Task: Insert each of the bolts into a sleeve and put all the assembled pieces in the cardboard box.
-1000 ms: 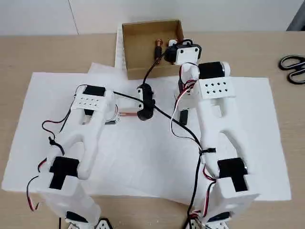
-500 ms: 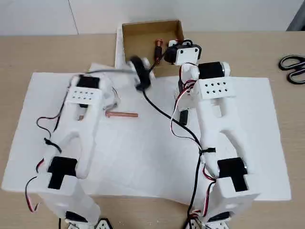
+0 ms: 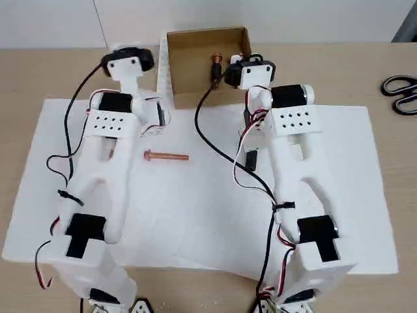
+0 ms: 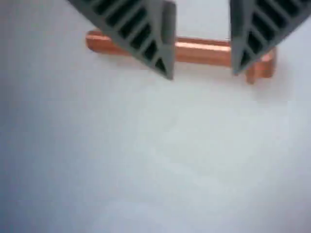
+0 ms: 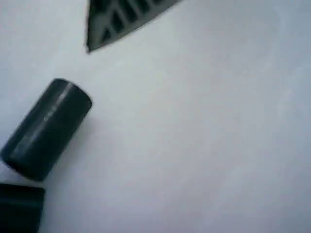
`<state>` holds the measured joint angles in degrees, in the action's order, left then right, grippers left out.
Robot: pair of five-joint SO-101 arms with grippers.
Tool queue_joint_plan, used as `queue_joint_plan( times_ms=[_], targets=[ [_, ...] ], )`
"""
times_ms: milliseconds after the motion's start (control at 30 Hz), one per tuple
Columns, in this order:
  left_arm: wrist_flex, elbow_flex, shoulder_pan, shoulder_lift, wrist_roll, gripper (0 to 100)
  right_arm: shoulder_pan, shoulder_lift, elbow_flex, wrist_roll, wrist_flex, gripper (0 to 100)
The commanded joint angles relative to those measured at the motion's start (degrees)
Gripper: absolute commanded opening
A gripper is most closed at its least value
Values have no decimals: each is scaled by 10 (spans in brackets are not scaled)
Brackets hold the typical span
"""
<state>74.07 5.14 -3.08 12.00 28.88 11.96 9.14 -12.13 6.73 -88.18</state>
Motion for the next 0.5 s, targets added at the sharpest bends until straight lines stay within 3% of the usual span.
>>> queue_joint_plan(
  times_ms=[0, 200, 467],
  targets=[
    [10, 3, -3, -4, 182, 69, 10, -2, -2, 5, 7, 162],
    [39, -21, -1, -4, 333, 69, 15, -2, -2, 5, 7, 162],
    [-32, -86, -3, -4, 461, 69, 15, -2, -2, 5, 7, 162]
  ],
)
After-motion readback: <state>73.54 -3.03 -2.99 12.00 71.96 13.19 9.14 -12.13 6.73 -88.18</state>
